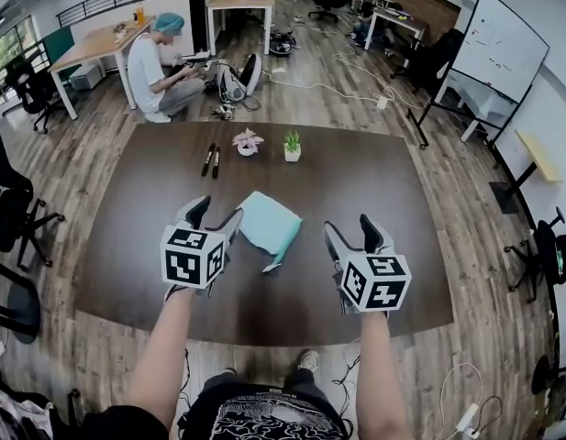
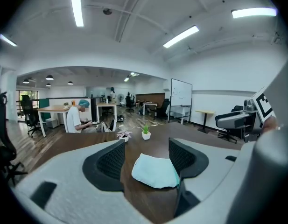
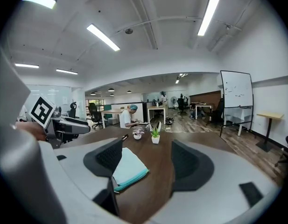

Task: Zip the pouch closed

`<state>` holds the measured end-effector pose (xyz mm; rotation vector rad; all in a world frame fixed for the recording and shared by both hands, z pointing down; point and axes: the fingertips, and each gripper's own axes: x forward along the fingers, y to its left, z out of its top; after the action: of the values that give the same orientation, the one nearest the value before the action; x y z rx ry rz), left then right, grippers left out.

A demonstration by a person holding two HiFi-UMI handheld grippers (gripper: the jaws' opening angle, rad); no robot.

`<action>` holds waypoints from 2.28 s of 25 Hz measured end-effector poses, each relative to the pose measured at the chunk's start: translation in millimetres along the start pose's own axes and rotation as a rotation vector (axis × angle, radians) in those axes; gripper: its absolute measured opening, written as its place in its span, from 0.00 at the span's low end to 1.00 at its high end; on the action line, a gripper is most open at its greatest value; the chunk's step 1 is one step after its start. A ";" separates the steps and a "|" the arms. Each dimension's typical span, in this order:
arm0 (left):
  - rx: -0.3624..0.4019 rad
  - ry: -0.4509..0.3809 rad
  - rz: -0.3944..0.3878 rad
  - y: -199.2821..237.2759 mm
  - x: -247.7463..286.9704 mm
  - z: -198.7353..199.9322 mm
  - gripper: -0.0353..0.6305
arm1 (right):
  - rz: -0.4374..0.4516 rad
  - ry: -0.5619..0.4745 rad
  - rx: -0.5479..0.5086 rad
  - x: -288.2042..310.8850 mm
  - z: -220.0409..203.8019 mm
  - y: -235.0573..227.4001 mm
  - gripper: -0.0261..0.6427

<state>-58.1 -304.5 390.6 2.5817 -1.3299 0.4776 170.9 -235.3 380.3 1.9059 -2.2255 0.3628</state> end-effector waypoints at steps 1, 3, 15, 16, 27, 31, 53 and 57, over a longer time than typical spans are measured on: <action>-0.005 0.001 0.019 -2.6 1.9 2.2 0.46 | 0.018 0.000 -0.006 2.4 2.4 -5.7 0.51; -0.012 -0.002 0.056 -7.5 5.2 8.5 0.46 | 0.051 -0.002 -0.013 6.5 7.5 -17.1 0.51; -0.012 -0.011 0.204 -45.6 13.5 34.8 0.46 | 0.198 -0.020 -0.024 21.7 23.3 -68.3 0.51; -0.011 -0.011 0.212 -48.0 13.2 36.0 0.46 | 0.208 -0.021 -0.026 22.8 24.7 -69.5 0.51; -0.019 -0.016 0.256 -51.4 7.0 36.6 0.46 | 0.257 -0.039 -0.043 27.4 32.0 -69.4 0.51; -0.010 -0.010 0.234 -45.7 7.8 35.6 0.46 | 0.243 -0.045 -0.042 28.2 33.3 -61.5 0.51; 0.033 0.091 0.070 -35.9 20.5 -17.4 0.46 | 0.196 0.037 -0.022 33.2 -9.4 -8.3 0.51; 0.050 0.127 0.028 -46.6 26.5 -38.8 0.46 | 0.209 0.072 -0.011 35.5 -29.5 1.0 0.51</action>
<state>-13.1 -285.3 435.1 2.5276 -1.3294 0.6754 164.0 -259.7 418.9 1.6314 -2.3792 0.4415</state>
